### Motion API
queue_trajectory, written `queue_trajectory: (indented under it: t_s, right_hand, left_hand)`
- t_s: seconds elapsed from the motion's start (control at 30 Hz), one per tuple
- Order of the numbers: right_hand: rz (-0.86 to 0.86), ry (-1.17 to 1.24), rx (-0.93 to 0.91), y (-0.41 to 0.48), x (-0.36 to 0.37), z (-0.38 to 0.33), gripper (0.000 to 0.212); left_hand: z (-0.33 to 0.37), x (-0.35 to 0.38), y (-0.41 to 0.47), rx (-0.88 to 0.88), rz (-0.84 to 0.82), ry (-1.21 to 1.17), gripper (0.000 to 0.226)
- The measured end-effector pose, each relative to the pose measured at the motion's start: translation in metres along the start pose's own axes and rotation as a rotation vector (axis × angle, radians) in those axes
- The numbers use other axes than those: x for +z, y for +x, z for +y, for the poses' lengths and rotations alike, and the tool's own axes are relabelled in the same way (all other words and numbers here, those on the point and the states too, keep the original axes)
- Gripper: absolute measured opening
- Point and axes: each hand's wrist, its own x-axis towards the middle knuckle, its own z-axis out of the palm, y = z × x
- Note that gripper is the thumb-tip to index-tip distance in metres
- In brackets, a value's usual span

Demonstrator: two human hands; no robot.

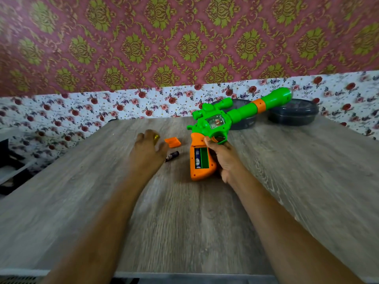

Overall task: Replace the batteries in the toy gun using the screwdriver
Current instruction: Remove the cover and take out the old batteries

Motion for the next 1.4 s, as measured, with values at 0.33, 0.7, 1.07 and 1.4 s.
queue_trajectory:
  t_s: [0.33, 0.7, 1.07, 1.4]
  right_hand:
    - [-0.057, 0.07, -0.059, -0.001, -0.002, -0.002, 0.041]
    - [-0.044, 0.05, -0.07, -0.003, -0.001, -0.001, 0.041]
    - [0.016, 0.056, -0.064, -0.002, -0.002, -0.003, 0.034]
    - [0.095, 0.021, -0.074, -0.006, -0.001, -0.006, 0.029]
  left_hand:
    - [0.035, -0.027, -0.018, 0.368, -0.008, -0.657, 0.024]
    - [0.038, -0.012, -0.028, 0.339, -0.001, -0.728, 0.03]
    - [0.039, -0.014, -0.03, 0.439, -0.067, -0.569, 0.033]
    - [0.031, -0.016, -0.059, 0.627, -0.17, -0.585, 0.029]
